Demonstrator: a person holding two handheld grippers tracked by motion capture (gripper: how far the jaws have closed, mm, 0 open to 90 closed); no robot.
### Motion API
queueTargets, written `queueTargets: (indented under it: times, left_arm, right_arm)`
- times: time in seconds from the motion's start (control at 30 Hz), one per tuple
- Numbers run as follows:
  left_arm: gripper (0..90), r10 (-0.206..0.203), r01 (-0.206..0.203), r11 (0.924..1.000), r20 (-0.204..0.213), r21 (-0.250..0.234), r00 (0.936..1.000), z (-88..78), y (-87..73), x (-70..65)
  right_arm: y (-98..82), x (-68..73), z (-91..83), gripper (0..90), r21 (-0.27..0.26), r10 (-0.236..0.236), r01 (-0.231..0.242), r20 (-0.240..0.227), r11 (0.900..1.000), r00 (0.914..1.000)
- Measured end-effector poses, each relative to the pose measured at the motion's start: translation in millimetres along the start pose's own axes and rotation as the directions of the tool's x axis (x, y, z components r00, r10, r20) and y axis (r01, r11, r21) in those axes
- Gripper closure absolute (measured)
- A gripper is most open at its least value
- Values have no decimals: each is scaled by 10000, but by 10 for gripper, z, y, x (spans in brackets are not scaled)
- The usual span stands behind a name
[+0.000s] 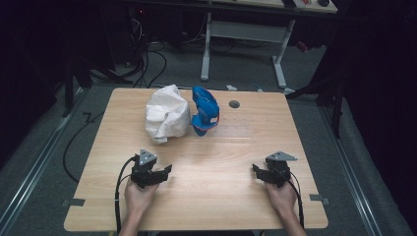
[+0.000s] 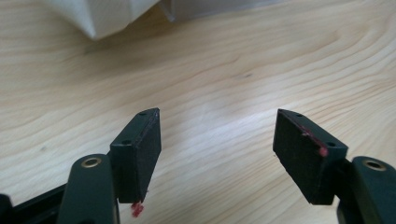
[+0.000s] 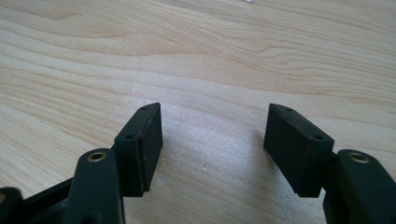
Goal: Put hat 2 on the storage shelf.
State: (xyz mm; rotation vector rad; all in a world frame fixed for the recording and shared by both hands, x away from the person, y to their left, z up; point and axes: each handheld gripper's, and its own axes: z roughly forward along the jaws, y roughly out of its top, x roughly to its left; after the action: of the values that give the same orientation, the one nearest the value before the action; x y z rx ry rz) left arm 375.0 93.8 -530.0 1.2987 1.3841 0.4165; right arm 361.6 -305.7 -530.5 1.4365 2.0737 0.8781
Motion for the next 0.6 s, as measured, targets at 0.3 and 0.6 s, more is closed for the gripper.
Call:
queueTargets:
  times: [0.3,0.6]
  left_arm:
    - [305,452,-446,9989,-649,105,9969,37,-114,112]
    - [296,558,-551,9984,-678,118,9961,40,-124,107]
  right_arm:
    - [0,-1,1,372,-6,-9,9,-8,10000,10000]
    - [-1,-1,0,372,-4,-9,9,-5,10000,10000]
